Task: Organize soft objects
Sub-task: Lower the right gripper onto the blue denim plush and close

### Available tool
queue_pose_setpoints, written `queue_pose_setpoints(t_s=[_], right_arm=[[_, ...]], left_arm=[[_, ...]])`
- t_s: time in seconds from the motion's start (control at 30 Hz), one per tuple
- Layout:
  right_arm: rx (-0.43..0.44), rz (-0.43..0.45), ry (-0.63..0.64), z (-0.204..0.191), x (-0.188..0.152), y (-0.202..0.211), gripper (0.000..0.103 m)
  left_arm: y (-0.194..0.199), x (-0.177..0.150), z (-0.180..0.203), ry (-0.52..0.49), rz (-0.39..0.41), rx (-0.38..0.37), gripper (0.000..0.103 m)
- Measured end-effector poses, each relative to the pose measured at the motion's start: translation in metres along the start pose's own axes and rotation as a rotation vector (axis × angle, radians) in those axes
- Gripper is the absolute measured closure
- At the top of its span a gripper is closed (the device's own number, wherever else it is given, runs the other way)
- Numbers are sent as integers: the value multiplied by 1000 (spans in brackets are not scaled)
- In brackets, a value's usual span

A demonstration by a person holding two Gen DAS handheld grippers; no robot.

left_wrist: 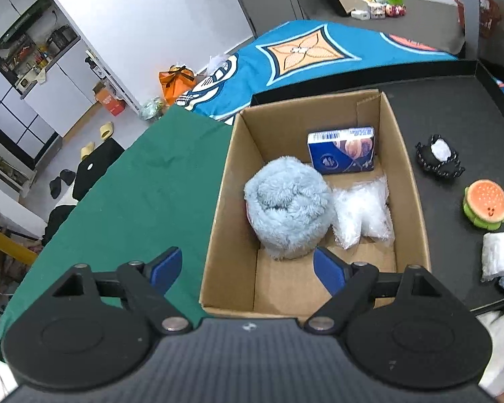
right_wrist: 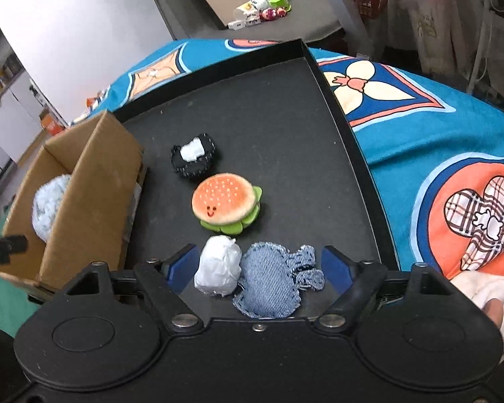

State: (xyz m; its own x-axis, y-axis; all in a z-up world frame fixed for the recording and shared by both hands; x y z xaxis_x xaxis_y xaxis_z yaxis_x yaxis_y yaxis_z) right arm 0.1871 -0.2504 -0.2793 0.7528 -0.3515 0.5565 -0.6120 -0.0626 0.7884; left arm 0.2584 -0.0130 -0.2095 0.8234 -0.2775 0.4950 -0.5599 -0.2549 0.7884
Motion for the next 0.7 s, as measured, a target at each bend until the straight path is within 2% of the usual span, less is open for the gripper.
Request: queue_pose_setpoints(t_s=[0.1, 0.17, 0.23, 0.33, 0.5, 0.7], right_arm=[[15, 7, -28, 5, 3, 1, 35], [21, -4, -47, 9, 2, -1, 48], [24, -33, -65, 14, 0, -6, 56], [15, -60, -82, 20, -3, -14, 63], [7, -97, -73, 21, -6, -24, 63], [1, -116, -17, 11, -10, -29, 57]], left_arm=[[-3, -1, 3, -14, -13, 15, 19], [-4, -1, 4, -24, -18, 20, 19], [-5, -1, 6, -35, -24, 29, 19], [-7, -1, 9, -46, -31, 37, 19], [-7, -1, 11, -59, -37, 46, 19], [-8, 1, 12, -58, -43, 40, 19]])
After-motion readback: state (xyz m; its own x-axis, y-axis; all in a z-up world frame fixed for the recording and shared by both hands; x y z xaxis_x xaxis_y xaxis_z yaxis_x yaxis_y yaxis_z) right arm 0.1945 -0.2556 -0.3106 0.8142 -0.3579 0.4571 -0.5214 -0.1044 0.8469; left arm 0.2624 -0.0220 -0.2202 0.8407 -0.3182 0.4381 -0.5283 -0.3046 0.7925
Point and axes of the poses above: each gripper's, at about its wrist camera, not at the fingertips, and y roughly against the way its jaws point, z to its right, x to its top, the point moved 5 cm from there along -y, roughly the way its jaws point, and after that the axes turned 1 degree about y, right-handed, at the moved point
